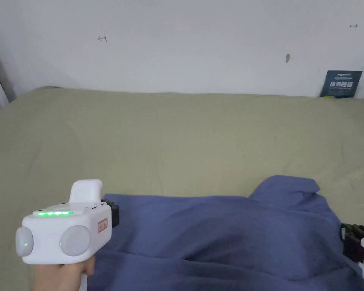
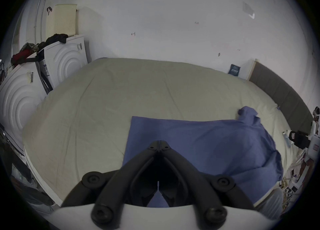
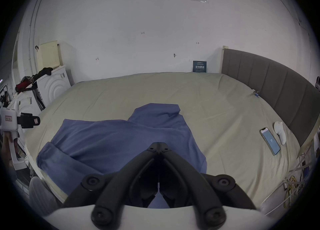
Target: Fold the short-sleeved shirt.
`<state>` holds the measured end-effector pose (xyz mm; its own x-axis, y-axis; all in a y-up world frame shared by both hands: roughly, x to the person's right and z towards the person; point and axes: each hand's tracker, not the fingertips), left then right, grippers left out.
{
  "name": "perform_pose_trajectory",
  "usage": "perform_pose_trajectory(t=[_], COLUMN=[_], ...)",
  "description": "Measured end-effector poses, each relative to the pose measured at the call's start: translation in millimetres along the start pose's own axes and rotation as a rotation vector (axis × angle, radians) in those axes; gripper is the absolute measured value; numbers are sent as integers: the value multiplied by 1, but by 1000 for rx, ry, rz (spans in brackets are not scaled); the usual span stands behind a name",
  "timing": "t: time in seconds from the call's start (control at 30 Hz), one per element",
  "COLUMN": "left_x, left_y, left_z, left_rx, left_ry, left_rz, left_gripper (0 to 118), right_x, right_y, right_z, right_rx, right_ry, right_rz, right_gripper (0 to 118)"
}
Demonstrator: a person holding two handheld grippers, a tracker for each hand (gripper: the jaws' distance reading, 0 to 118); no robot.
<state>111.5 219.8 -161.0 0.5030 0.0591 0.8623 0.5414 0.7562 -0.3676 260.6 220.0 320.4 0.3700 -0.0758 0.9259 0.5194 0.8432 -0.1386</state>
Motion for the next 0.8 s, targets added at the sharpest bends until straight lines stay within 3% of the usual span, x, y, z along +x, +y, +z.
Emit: perform_pose_trajectory(t=[0.13,0.23,0.27,0.33,0.37,0.57,0.67,0.7,0.8], left_x=[-11,-19,-20,-23,-24,-23,-19,-17,-10], left_y=[24,39,43,52,54,50,49,49,47], left_z=[-55,-96,-106,-131,-145,-183,-187,-186,-174], left_rx=[-131,-173,-173,-234,-279,-345,-357,-353,-351], left_ry=[13,56,71,89,103,149,139,140,38], left_rz=[-54,-67,-57,-58,-55,-71,-96,-100,-66], left_gripper=[0,1,13,94,117,118,112,106,58], right_x=[7,11,14,22,23,33,43,46,57], right_y=[2,3,4,4,4,4,6,7,10], right_z=[-33,-54,-59,-67,-69,-79,-87,-89,-101], right_rx=[-57,-90,-101,-105,-108,-139,-164,-171,-233], right_ry=[22,1,5,18,34,35,22,18,26], right_rz=[-15,22,27,19,14,17,24,24,18], right_gripper=[2,2,2,2,2,2,2,2,2])
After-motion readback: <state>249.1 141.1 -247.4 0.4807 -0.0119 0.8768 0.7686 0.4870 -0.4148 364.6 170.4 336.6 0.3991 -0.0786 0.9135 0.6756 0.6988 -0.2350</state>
